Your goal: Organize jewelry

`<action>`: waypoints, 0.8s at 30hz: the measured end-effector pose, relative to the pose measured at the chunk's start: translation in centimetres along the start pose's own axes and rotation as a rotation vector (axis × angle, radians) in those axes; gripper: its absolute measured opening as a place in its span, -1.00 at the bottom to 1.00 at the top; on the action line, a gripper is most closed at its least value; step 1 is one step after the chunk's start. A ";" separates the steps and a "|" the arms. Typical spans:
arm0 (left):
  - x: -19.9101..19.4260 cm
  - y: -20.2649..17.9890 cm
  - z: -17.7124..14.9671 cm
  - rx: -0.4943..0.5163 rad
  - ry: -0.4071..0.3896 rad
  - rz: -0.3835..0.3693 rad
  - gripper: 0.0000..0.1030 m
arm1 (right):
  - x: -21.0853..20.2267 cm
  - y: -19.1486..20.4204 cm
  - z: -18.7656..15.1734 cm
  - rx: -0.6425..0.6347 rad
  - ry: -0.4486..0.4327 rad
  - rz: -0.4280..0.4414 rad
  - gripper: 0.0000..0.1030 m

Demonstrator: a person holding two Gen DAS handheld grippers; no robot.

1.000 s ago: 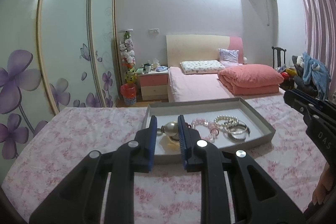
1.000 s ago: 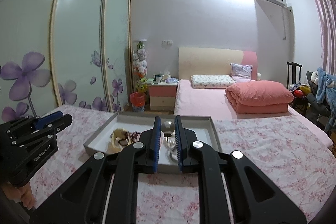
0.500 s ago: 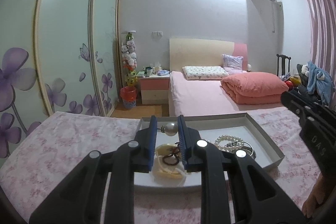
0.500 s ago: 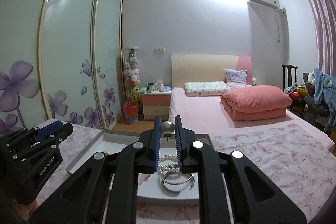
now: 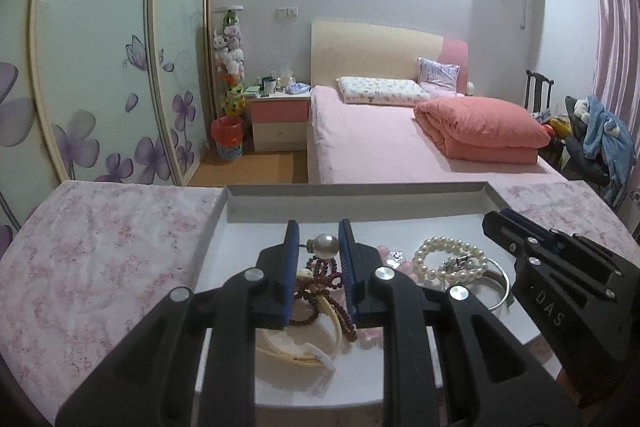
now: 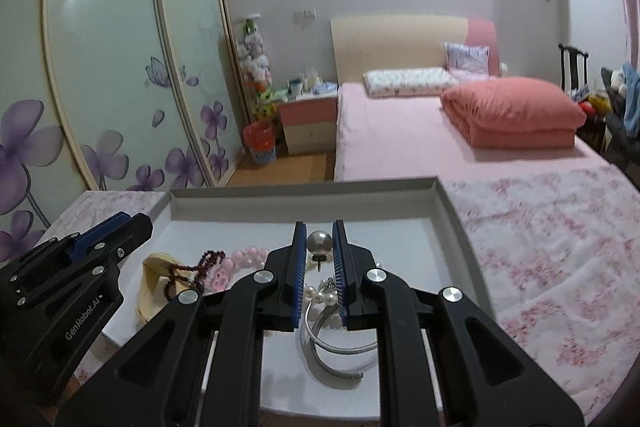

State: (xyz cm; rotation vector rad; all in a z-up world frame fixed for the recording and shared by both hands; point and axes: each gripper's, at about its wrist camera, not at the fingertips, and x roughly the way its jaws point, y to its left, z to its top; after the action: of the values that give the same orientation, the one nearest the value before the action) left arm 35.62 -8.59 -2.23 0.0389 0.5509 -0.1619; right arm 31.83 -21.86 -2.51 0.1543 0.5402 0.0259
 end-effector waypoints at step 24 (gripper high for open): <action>-11.9 8.7 -1.2 -0.180 -0.107 -0.014 0.47 | -11.2 -1.6 -0.1 0.083 -0.105 0.056 0.26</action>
State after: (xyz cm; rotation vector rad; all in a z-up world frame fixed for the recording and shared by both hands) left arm 26.43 1.76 2.97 -0.1475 0.4577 -0.1269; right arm 22.20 -24.15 2.87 0.2501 0.4321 0.0501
